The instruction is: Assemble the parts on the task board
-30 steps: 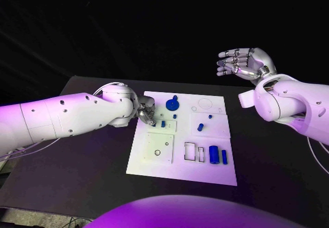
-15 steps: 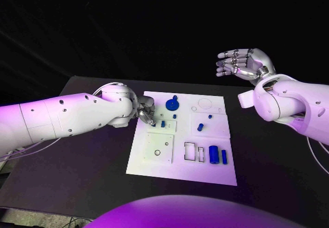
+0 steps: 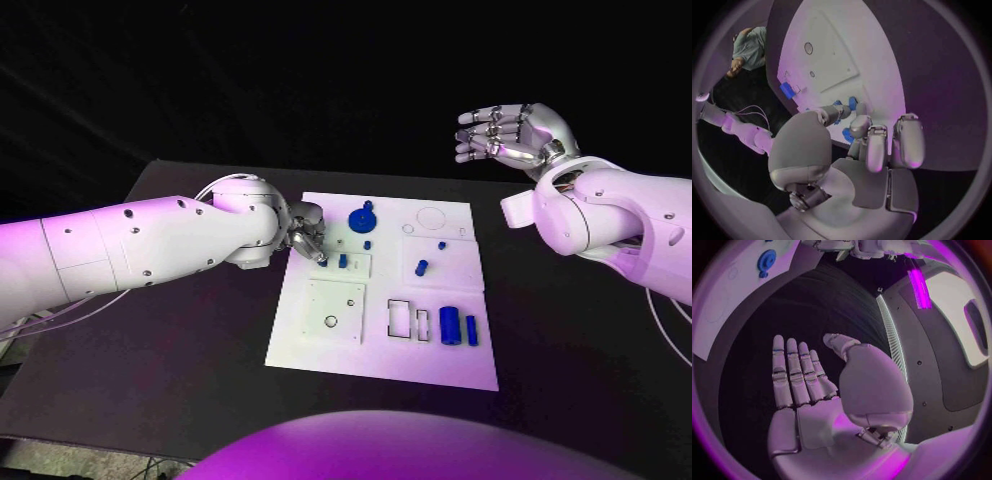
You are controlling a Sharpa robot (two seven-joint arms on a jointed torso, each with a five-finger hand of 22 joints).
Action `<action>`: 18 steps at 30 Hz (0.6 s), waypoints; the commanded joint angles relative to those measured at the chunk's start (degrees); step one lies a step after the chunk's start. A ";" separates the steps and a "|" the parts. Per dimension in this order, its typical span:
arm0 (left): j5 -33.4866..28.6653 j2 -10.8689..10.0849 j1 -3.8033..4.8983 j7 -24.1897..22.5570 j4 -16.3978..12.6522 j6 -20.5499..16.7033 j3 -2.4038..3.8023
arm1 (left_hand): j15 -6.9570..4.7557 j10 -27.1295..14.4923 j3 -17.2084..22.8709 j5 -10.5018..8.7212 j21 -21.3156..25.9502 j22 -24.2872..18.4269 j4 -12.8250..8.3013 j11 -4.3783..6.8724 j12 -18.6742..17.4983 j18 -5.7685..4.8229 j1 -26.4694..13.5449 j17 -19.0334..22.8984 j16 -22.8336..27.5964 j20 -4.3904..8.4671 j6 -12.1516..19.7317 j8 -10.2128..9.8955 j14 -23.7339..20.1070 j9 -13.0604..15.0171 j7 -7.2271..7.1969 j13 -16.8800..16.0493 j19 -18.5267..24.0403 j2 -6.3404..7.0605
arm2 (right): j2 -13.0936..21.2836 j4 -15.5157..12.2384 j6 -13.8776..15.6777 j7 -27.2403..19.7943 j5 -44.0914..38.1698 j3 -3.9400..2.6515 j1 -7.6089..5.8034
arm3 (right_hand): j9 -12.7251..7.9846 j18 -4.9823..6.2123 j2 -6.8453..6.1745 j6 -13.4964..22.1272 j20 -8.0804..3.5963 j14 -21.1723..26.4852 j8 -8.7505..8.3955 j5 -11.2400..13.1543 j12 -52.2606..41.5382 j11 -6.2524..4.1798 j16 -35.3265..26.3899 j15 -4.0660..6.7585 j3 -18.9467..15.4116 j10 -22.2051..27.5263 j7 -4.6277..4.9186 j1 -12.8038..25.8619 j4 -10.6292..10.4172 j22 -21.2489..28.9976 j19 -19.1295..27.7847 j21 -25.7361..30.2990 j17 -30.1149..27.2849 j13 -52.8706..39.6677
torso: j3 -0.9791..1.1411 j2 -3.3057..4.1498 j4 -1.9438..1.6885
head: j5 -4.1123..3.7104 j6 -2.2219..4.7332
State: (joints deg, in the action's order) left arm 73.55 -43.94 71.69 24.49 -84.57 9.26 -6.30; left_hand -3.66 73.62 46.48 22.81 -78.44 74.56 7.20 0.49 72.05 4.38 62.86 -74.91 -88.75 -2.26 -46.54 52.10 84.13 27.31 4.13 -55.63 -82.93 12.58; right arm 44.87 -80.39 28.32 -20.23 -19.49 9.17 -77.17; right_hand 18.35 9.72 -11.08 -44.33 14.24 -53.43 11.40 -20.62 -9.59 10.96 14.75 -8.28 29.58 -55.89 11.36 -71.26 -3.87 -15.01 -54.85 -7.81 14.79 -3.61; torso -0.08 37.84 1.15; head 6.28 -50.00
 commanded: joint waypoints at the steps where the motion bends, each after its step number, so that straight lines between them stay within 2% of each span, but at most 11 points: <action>1: -1.40 0.15 -0.08 -0.40 -0.14 -0.23 -0.03 | -0.31 -0.60 6.08 -0.08 0.47 -0.12 -6.50 0.02 -0.44 -0.55 -0.61 -13.76 -0.33 -0.03 0.31 -0.29 5.41 0.19 -0.25 0.15 0.20 0.07 | 0.01 0.03 -0.11 0.54 -0.35 -0.04 0.02 | -0.09 0.48 0.51 -0.08 0.05 -0.11 -0.25 -0.27 0.29 0.51 -0.32 -0.40 -0.17 0.04 3.86 0.24 0.04 0.05 -0.11 0.20 -0.09 0.02 | -0.01 0.00 0.00 | -0.02 0.00; 18: -1.95 0.27 -0.08 -0.24 0.23 -0.73 -0.03 | -0.51 -0.64 4.61 -0.25 0.85 -0.45 -4.73 0.29 -0.84 -0.49 -3.21 -13.79 -0.34 0.13 0.50 -0.82 5.42 1.16 -0.65 0.33 0.26 0.16 | -0.03 0.18 0.18 1.18 -0.73 -0.04 0.11 | -0.12 0.48 0.51 -0.09 0.07 -0.09 -0.35 -0.27 0.38 0.53 -0.45 -0.42 -0.20 0.03 3.88 0.17 0.15 0.14 -0.08 0.27 -0.17 0.01 | -0.03 0.00 0.00 | -0.02 0.00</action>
State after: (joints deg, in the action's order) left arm 72.39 -43.88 71.67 24.68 -84.21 8.72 -6.32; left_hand -3.87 73.39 47.91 22.62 -77.81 74.13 5.76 0.71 71.56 4.38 60.08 -74.91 -88.74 -2.26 -46.16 51.54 83.93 28.45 3.89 -55.33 -82.93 12.90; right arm 44.85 -80.25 28.44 -19.40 -19.63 9.18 -77.10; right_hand 18.31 9.73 -11.08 -44.33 14.24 -53.43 11.40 -20.62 -9.59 10.96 14.33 -8.28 29.58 -55.89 11.36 -71.26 -3.87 -14.96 -54.85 -7.81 14.68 -3.61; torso -0.08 37.84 1.15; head 6.25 -50.00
